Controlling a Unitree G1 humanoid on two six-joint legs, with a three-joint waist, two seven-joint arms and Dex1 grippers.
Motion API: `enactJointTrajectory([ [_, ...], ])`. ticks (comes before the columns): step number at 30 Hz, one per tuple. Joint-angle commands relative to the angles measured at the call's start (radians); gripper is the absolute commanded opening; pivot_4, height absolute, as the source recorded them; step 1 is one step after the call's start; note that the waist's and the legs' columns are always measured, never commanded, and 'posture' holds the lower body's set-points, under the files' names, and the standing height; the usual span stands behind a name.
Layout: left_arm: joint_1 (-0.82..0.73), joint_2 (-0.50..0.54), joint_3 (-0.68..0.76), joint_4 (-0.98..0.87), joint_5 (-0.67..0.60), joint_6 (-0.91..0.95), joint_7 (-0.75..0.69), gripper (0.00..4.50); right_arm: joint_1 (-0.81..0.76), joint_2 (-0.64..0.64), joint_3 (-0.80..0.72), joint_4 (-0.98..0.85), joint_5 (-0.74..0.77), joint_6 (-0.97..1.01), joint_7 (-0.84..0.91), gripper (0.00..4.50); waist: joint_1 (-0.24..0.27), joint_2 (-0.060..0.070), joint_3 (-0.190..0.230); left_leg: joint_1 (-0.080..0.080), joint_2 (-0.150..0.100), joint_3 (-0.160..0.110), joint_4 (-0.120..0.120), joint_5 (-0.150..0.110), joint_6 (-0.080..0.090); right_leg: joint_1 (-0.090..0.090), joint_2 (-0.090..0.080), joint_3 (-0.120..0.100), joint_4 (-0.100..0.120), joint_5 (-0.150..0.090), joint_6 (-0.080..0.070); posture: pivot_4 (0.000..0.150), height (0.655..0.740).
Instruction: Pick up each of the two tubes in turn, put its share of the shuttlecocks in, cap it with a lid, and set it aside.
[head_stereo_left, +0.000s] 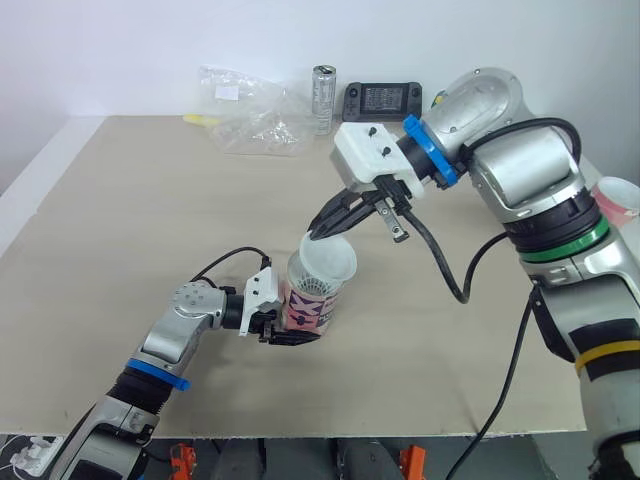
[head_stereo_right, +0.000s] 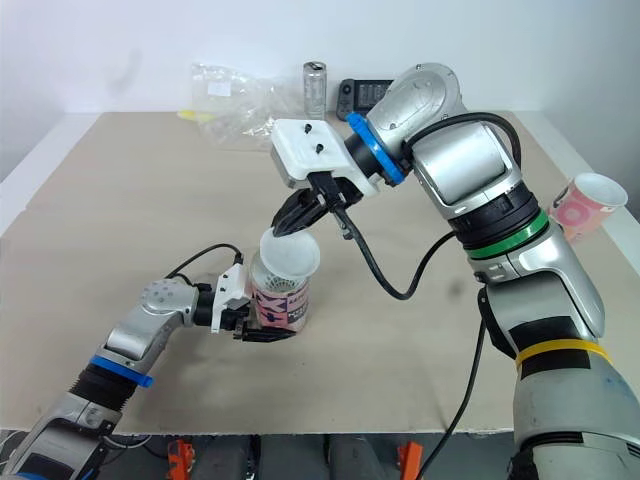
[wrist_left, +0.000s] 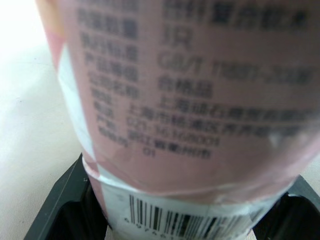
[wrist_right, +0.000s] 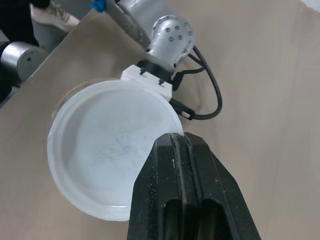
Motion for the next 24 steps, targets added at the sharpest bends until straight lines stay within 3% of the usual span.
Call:
enactJointTrajectory([
  [1,0.041,0.025,-0.06,0.039,0.044,0.045,-0.03,3.02,-0.008,0.029,-0.019,-0.025,-0.02,-0.004,0.025,0.03,0.0,0.0,0.0,0.0,0.001,-0.001,0.0,0.0,0.0,0.0,0.001,0.0,0.0,0.0,0.0,0.15,0.7236],
  [6,0.036,0.018,-0.061,0.048,0.047,0.042,-0.026,3.02,-0.02,0.063,-0.038,-0.031,-0.013,0.024,0.029,0.03,0.0,0.0,0.0,0.0,0.001,-0.002,0.0,0.0,0.0,0.0,0.002,-0.002,0.0,0.0,-0.001,0.15,0.7236],
  [24,0.039,0.014,-0.054,0.069,0.052,0.029,-0.013,3.02,-0.054,-0.021,0.063,-0.063,0.069,-0.021,0.037,0.03,0.001,0.0,0.0,0.0,0.001,-0.003,0.0,0.0,0.0,0.001,0.002,-0.003,0.0,0.0,-0.002,0.15,0.7236],
])
